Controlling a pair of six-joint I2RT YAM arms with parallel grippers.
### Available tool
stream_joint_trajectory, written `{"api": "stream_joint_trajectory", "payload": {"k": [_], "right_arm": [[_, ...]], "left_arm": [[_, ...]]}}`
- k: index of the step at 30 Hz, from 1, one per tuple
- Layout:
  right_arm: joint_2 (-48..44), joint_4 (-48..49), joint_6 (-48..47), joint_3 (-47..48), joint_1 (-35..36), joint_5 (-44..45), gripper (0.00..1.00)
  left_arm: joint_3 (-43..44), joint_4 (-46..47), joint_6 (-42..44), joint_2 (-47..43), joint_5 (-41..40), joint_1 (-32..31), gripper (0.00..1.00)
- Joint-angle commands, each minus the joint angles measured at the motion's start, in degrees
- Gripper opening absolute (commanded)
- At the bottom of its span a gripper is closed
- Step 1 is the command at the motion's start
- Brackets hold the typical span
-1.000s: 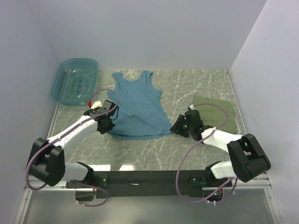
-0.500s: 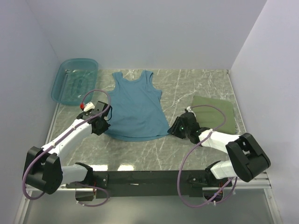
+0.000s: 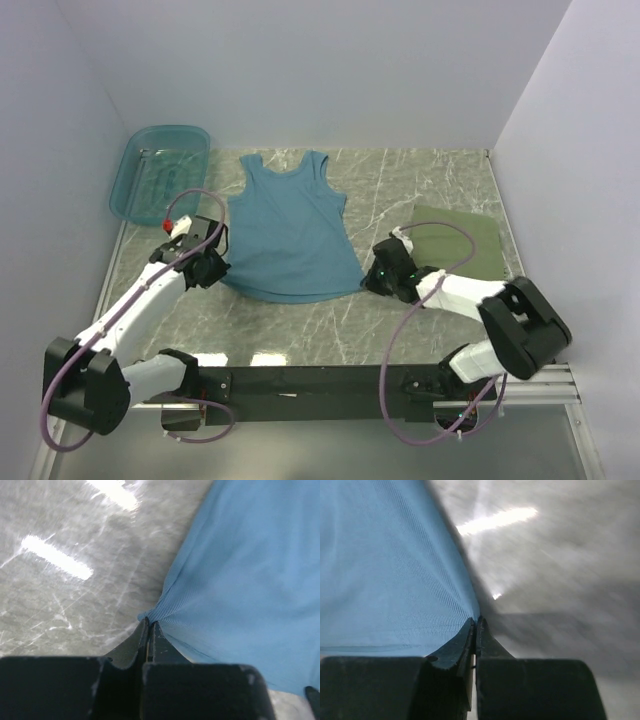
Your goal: Fold and stack the tank tops
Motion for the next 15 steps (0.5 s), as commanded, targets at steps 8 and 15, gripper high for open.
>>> {"api": "stream_joint_trajectory", "payload": {"k": [8,15], "right_arm": [[-30.0,-38.4,-11.4,26.5,0.3,13.7,0.00],[-35.5,-42.5,-19.2,49.1,0.3,6.9,0.00]], "left_arm": [[22.8,-4.8,10.6,-12.0,5.2,1.7,0.01],[42.6,-2.7,10.8,-16.1,10.0,1.8,0.01]]}}
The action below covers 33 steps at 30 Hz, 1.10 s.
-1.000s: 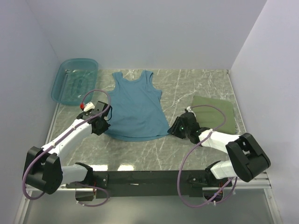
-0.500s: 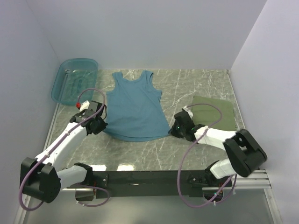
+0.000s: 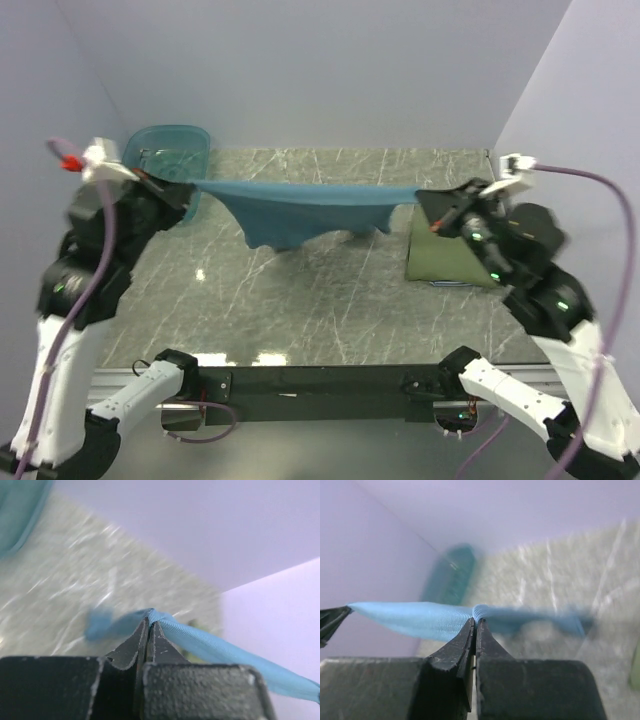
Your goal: Fold and stack the tank tops
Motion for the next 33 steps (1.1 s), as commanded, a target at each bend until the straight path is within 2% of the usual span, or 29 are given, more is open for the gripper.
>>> {"api": "stream_joint_trajectory", "payload": {"k": [1,5,9,15,16,18,19,20,22,23,26,28,30,31,32,33], "right_arm": [[-0.1,-6.4,-6.2,8.1,0.1,-1.6,0.00],[4.0,-7.1,-10.2,14.5,0.1,-4.6,0.00],[11.3,-5.5,-12.9,17.9,-1.8,-10.6,0.00],[22.1,1.7,-13.2,22.0,-10.1,-22.1,0.00],[25.5,2.5,-13.4,23.3,-10.9,-23.7,0.00],[31.4,3.4,-13.3,29.6,-12.9,-24.9,0.00],[33.6,2.9,-13.5,32.6,-13.3,-25.0,0.00],[35.6,1.5,-14.1,39.3,-13.6,-25.0,0.00],[41.7,-0.2,-14.5,46.8,-14.1,-25.3,0.00],[43.6,-2.6,-14.7,54.1,-14.3,-25.4,0.00],[49.0,-5.7,-14.4,63.9,-14.8,-25.6,0.00],[49.0,-6.0,-14.1,63.3,-14.9,-25.1,0.00],[44.7,-3.9,-13.8,54.0,-14.9,-24.1,0.00],[42.5,-0.3,-13.4,49.1,-14.9,-23.5,0.00],[40.3,1.6,-12.5,39.1,-14.9,-23.1,0.00],[36.7,2.8,-12.3,34.5,-15.0,-22.9,0.00]], "left_arm": [[6.9,2.9,1.4,-2.5,2.8,0.3,0.01],[10.8,6.6,-0.1,-2.0,2.3,0.3,0.01],[9.2,11.5,-2.5,1.3,4.0,0.3,0.00],[8.0,21.9,-3.3,11.9,6.1,1.1,0.01],[9.0,23.4,-3.0,15.9,8.2,1.8,0.00],[14.0,25.6,-2.6,20.3,10.4,4.5,0.00],[16.2,26.5,-2.8,25.2,14.7,6.9,0.01],[21.1,27.2,-2.7,27.5,16.1,7.9,0.01],[26.7,27.0,-2.7,33.5,19.2,10.2,0.01],[31.4,27.4,-2.5,35.1,20.9,10.9,0.01],[38.0,26.2,-3.0,39.1,24.3,13.4,0.01],[35.4,26.9,-3.4,37.8,24.7,14.4,0.01],[30.4,28.5,-3.7,35.5,25.8,14.7,0.01],[24.9,29.0,-3.8,32.8,25.8,15.0,0.01],[21.7,29.2,-3.8,31.2,25.5,15.0,0.00],[18.0,29.8,-4.0,27.7,25.8,15.0,0.01]]}}
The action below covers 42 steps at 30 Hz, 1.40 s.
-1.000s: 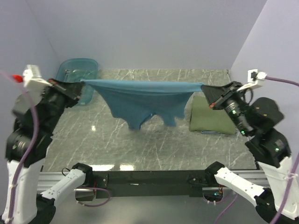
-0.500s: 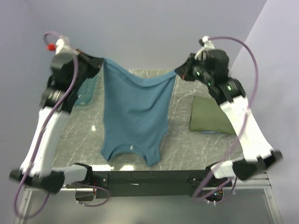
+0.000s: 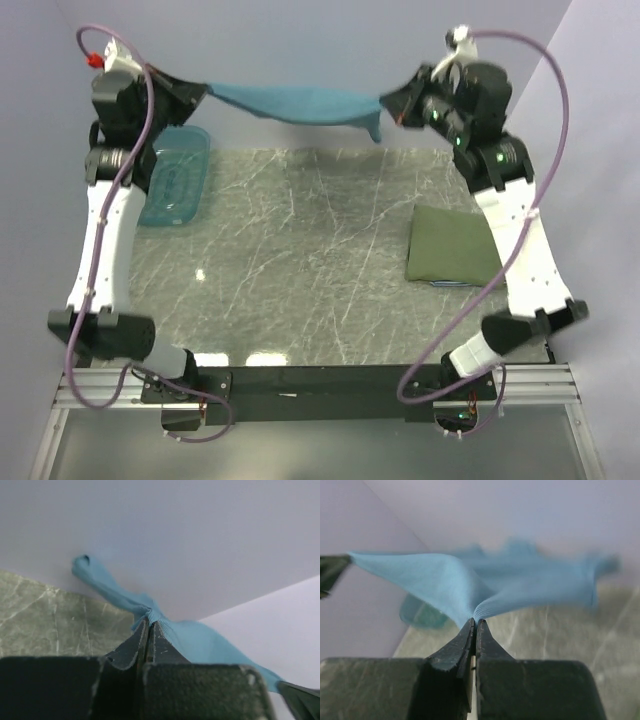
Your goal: Fold and stack the tank tops
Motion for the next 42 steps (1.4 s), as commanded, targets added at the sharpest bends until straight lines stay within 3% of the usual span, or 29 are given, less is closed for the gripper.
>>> {"api": "stream_joint_trajectory", "payload": {"k": [1,3,4,7,10,15,20,24,28,29,31,32,36,40,42], "right_arm": [[-7.3,4.6,1.2,-16.1,-0.2,1.3,0.00],[-12.4,7.0,2.9,-31.1,-0.2,1.6,0.00],[-14.4,9.6,4.4,-36.6,-0.3,1.9,0.00],[-19.9,13.5,9.0,-60.7,0.1,2.1,0.00],[-23.3,15.1,12.4,-75.6,2.6,5.3,0.00],[-25.5,15.7,17.1,-88.5,7.7,8.3,0.00],[-27.5,12.0,20.4,-93.3,10.6,10.2,0.00],[-30.5,9.3,22.6,-95.6,11.0,11.3,0.03],[-34.0,6.7,24.1,-96.6,11.0,9.9,0.07],[-34.9,6.2,24.4,-96.6,11.5,9.3,0.08],[-38.1,4.2,25.9,-97.1,12.3,8.5,0.14],[-39.3,3.2,26.5,-97.1,13.3,8.8,0.23],[-47.2,-3.7,28.2,-96.7,14.2,9.9,0.43],[-52.8,-5.3,27.6,-93.4,14.8,11.2,0.47],[-51.1,0.0,28.0,-91.7,16.1,10.7,0.47]], "left_arm": [[-14.8,5.0,-1.2,-9.5,3.5,0.0,0.01],[-23.4,5.0,-1.6,-14.9,4.5,-0.1,0.01],[-32.8,5.3,-2.2,-16.8,5.0,-0.1,0.01],[-50.4,5.2,-2.4,-23.7,6.3,-0.1,0.01],[-64.3,4.6,-3.1,-28.9,7.3,-0.1,0.01],[-78.3,-0.6,-6.1,-32.6,6.5,-0.3,0.01],[-81.1,-6.7,-8.7,-35.8,3.0,-0.8,0.01],[-82.8,-13.1,-11.0,-43.5,0.2,-0.8,0.01],[-83.4,-17.3,-12.0,-48.0,0.5,-0.8,0.19],[-82.8,-18.2,-11.2,-48.3,0.6,-0.8,0.28],[-81.9,-19.8,-9.7,-48.1,1.1,-0.9,0.36],[-80.5,-20.5,-8.1,-47.5,1.3,-0.8,0.41],[-76.2,-20.5,-4.6,-47.0,2.1,-0.8,0.51],[-70.1,-15.7,-0.5,-43.1,2.4,-0.7,0.53],[-65.0,-13.3,3.9,-37.2,2.6,-0.8,0.53]]}}
